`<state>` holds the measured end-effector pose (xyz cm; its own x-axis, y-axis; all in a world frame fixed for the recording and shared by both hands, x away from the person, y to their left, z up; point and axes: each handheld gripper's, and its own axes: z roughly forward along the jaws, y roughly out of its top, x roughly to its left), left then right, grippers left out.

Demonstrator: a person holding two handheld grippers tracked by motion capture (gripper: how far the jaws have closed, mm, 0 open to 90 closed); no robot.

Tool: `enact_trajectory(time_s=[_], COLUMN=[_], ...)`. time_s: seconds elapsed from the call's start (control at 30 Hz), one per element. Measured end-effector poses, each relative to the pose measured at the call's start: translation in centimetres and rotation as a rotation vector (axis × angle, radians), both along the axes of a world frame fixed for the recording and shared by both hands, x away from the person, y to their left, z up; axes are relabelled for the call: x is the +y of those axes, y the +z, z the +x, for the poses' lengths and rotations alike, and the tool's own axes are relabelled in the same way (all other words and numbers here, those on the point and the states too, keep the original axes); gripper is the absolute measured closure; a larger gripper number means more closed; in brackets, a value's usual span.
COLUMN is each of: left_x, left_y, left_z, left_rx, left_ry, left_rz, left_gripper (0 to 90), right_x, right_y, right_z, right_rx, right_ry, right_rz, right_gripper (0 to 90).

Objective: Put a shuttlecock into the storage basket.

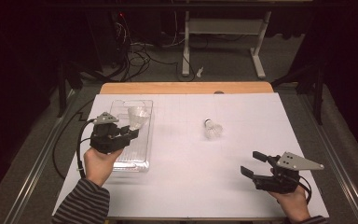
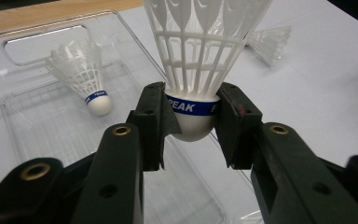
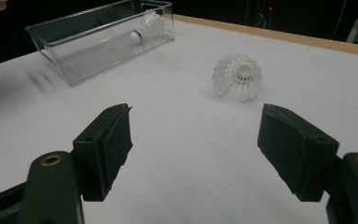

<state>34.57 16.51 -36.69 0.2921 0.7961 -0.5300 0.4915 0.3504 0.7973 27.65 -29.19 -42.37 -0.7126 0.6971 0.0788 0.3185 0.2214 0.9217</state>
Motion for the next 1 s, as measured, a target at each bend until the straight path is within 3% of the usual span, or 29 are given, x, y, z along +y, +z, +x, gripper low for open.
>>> enact_trajectory(time_s=[0.73, 1.0], left_x=[1.4, 1.6], left_y=[-0.7, -1.2], left_z=[1.4, 2.3], left_rx=[0.017, 0.048], left_ry=[0.062, 0.075], left_rz=[0.009, 0.021], left_gripper=[64.9, 64.9], right_x=[0.0, 0.0], right_y=[0.0, 0.0], right_z=[0.0, 0.0], right_rx=[-0.002, -0.001], right_ry=[0.001, 0.001], right_rz=[0.0, -0.001], right_gripper=[26.4, 26.4])
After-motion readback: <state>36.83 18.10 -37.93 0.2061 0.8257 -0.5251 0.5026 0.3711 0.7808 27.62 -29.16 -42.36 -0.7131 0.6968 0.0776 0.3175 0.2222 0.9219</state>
